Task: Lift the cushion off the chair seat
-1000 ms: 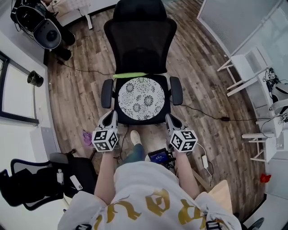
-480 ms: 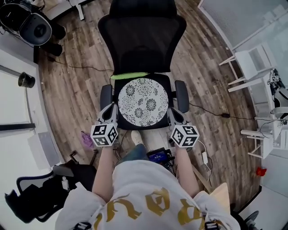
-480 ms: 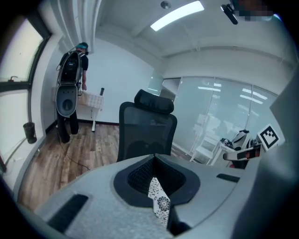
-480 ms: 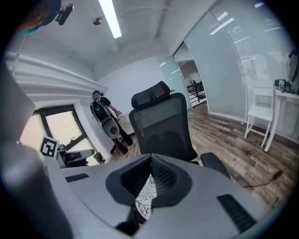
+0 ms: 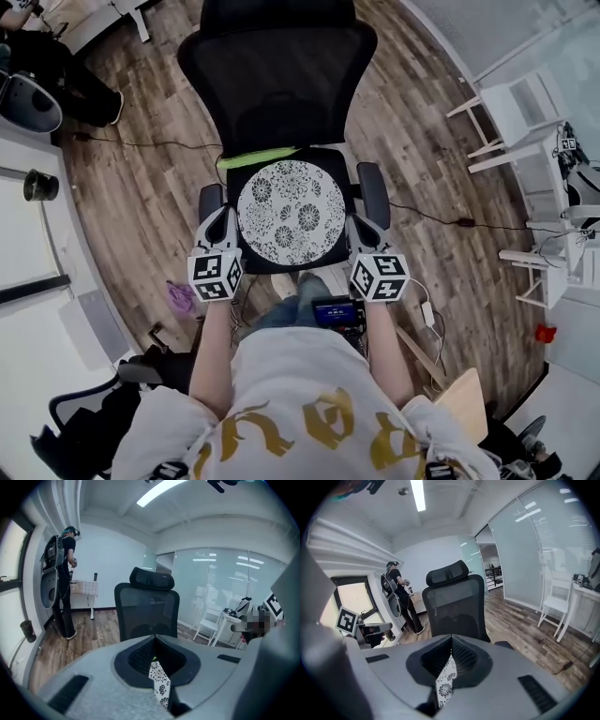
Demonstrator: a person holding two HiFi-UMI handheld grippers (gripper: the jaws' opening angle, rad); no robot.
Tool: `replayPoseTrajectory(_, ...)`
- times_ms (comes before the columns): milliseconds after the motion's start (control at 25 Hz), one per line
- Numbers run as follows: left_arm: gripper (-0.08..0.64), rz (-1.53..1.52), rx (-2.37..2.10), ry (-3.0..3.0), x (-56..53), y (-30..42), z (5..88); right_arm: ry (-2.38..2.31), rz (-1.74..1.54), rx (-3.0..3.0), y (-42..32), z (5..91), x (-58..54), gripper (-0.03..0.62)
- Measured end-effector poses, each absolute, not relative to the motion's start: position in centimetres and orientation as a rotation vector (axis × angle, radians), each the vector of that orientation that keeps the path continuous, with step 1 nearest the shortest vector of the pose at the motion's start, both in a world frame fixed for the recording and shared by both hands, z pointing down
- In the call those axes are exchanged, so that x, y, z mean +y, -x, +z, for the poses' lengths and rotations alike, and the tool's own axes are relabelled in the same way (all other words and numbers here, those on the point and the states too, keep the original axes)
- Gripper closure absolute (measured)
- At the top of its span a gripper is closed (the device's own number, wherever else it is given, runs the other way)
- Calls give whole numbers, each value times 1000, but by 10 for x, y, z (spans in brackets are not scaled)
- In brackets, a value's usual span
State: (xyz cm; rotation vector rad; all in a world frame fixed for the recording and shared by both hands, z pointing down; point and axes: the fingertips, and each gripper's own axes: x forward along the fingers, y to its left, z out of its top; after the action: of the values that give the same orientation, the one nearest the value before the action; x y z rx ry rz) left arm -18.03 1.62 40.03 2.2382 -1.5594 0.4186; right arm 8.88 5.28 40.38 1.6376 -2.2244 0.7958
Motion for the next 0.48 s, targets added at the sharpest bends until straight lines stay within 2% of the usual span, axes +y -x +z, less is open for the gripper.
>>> replayPoseTrajectory(240, 551, 404, -1516, -2228, 7, 167, 404, -1628, 790, -2193, -103, 410, 50, 581)
replayPoseTrajectory(480, 551, 431, -1652, -2220, -5, 175, 400, -1614, 766, -2175, -111, 419, 36, 581)
